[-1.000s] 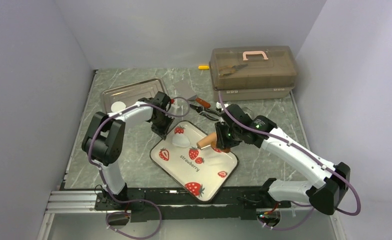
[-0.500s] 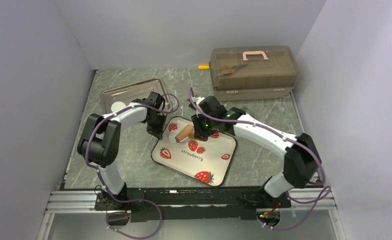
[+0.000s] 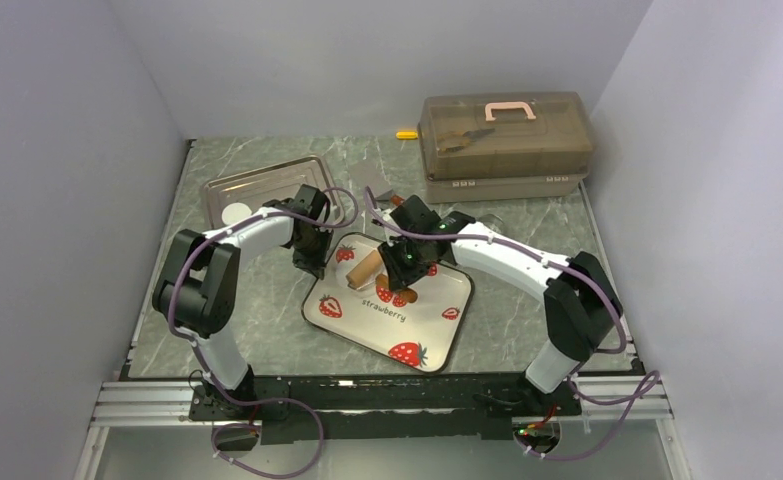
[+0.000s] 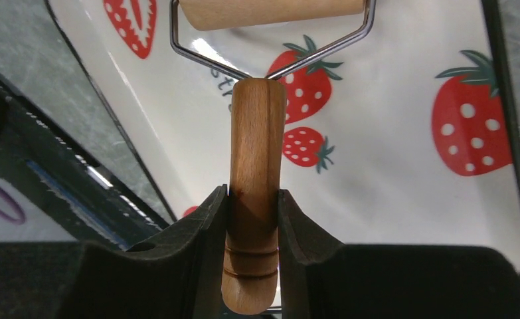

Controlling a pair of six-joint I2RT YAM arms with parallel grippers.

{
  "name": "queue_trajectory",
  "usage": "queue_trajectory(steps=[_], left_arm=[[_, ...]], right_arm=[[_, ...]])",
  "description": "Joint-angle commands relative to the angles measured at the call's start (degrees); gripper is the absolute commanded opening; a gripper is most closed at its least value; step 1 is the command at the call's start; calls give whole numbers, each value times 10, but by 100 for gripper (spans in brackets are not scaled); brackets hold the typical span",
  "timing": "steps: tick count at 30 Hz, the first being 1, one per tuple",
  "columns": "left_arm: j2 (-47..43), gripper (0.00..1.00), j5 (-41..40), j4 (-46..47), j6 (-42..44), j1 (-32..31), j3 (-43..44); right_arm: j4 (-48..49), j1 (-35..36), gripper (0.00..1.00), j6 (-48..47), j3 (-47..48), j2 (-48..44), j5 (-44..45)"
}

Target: Roll out the dumpling wrappers from the dough

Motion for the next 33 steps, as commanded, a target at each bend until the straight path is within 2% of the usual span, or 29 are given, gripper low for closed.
queue_trajectory(steps=[1, 6, 11, 27, 33], left_arm=[[-22, 0, -62, 23, -16, 2, -9], [-30, 0, -52, 34, -15, 2, -21], [-27, 0, -52, 32, -14, 2, -18], [-26, 0, -48, 40, -10, 2, -27], [-29, 0, -36, 42, 2, 2, -23]], right_arm=[[-27, -4, 0, 41, 75, 21, -103], [-54, -12, 0, 70, 103, -2, -115], [-39, -15, 0, 91, 107, -21, -112], [34, 14, 0, 51, 108, -22, -33], [35, 9, 0, 36, -2, -50, 20]])
